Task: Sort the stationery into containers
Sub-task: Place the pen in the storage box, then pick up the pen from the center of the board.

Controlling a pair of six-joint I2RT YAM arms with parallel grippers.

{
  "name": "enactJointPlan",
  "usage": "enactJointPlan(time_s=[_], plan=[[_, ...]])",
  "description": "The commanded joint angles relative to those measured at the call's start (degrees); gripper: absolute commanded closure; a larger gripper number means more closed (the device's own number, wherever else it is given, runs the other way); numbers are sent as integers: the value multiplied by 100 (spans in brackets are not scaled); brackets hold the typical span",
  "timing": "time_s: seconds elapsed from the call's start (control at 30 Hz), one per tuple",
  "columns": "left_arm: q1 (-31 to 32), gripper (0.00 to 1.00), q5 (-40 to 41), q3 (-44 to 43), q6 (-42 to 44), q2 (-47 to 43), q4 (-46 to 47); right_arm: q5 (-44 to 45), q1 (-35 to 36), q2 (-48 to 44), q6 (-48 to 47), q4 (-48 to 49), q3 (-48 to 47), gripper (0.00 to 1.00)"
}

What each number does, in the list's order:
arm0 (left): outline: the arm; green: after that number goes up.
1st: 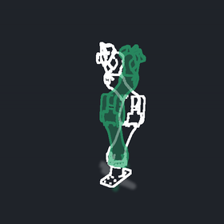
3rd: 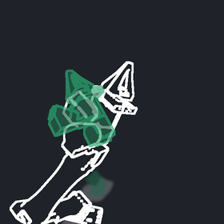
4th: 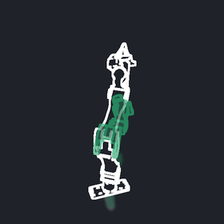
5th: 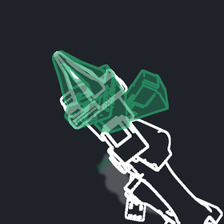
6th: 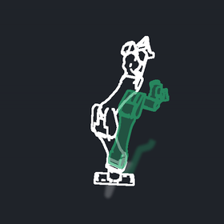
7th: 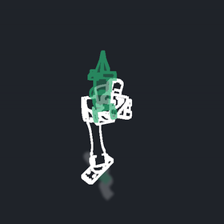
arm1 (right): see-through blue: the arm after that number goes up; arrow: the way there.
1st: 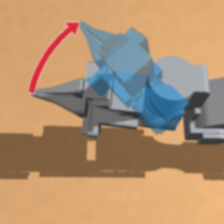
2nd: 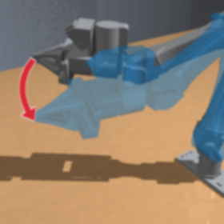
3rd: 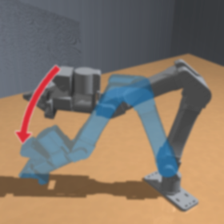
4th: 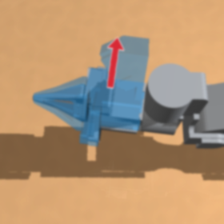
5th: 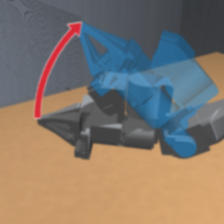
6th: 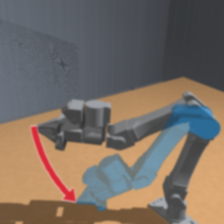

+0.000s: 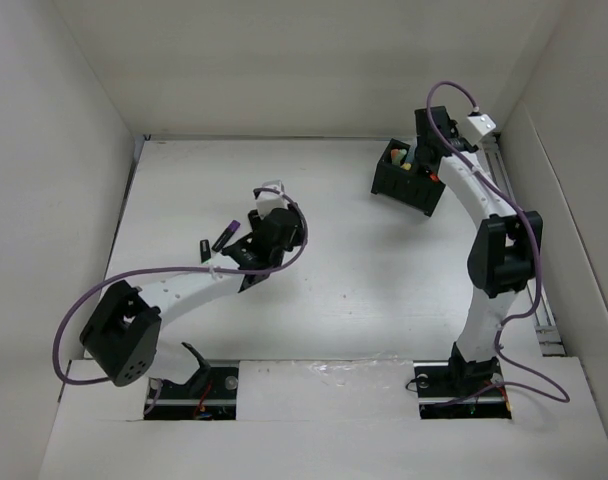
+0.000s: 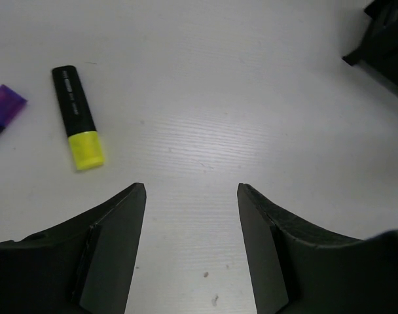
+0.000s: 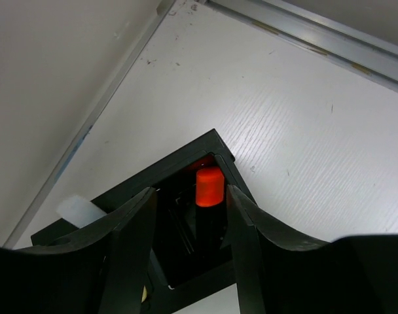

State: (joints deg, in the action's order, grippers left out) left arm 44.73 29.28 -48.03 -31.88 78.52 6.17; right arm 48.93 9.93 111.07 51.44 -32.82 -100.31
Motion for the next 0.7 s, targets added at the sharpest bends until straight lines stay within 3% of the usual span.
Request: enactJointPlan(time_s=[0.0,0.13,0.23,0.27,0.3,0.33,0.47,0.53,0.57,0.67], plan=[[-482,46,-193,64,-161,-126,-100,83,9,-392,103,75,81,47],[-939,48,-247,365,-293,-416,86,-356,219,-1198,244,353,747,55],[-1264,51,-186,365,-415,-347,-54,-1146,482,-1841,244,1028,1677,78],[-1317,53,-72,365,-416,-285,-55,-1340,561,-2278,183,1206,1925,93],[-1379,55,51,365,-503,-93,-212,-1507,649,-2482,182,1390,2163,99],[-1510,59,52,269,-504,30,-265,-1753,815,-2676,182,1557,2391,100],[-1564,58,-115,-126,-583,786,-398,-2395,1167,-3362,121,1998,3244,100],[-1564,56,-63,-294,-583,1181,-467,-2572,1291,-3513,59,1999,3377,87],[-1564,53,-63,-416,-530,1348,-468,-2729,1405,-3591,59,1999,3430,73],[-1564,50,-133,-470,-530,1464,-390,-3028,1554,-3644,59,2051,3597,66]])
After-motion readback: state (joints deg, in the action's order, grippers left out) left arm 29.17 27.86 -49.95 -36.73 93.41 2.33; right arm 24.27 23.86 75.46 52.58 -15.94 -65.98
